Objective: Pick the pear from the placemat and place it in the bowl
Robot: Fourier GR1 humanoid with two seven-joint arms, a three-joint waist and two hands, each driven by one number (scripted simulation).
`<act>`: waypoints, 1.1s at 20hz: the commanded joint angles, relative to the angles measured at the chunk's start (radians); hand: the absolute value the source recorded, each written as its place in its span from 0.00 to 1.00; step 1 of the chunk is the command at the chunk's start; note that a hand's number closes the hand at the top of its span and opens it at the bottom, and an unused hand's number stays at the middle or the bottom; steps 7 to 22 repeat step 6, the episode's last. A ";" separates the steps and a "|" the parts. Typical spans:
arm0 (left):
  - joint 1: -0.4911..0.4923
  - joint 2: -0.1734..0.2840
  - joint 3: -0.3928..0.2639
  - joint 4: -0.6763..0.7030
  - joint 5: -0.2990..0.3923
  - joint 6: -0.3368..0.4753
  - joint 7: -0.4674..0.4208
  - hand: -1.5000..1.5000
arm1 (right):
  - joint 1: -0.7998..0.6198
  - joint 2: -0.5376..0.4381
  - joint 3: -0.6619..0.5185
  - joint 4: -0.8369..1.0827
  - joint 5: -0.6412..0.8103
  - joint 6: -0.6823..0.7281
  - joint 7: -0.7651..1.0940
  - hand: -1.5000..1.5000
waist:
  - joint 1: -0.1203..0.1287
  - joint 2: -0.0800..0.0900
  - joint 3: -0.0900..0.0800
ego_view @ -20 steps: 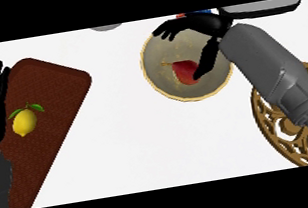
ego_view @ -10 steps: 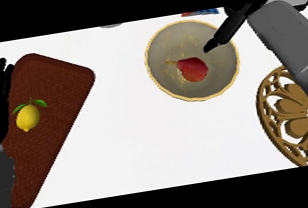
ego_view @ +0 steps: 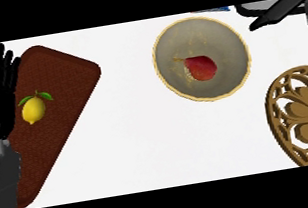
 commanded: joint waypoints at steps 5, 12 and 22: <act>-0.007 -0.002 -0.009 -0.011 -0.003 -0.006 -0.012 0.50 | 0.041 -0.147 -0.033 0.007 -0.030 0.150 -0.035 0.00 | 0.028 0.021 0.005; 0.006 -0.008 -0.023 -0.011 -0.002 -0.022 -0.020 0.50 | 0.028 -0.151 -0.044 0.008 -0.040 0.148 -0.018 0.00 | 0.039 0.023 0.004; 0.006 -0.008 -0.023 -0.011 -0.002 -0.022 -0.020 0.50 | 0.028 -0.151 -0.044 0.008 -0.040 0.148 -0.018 0.00 | 0.039 0.023 0.004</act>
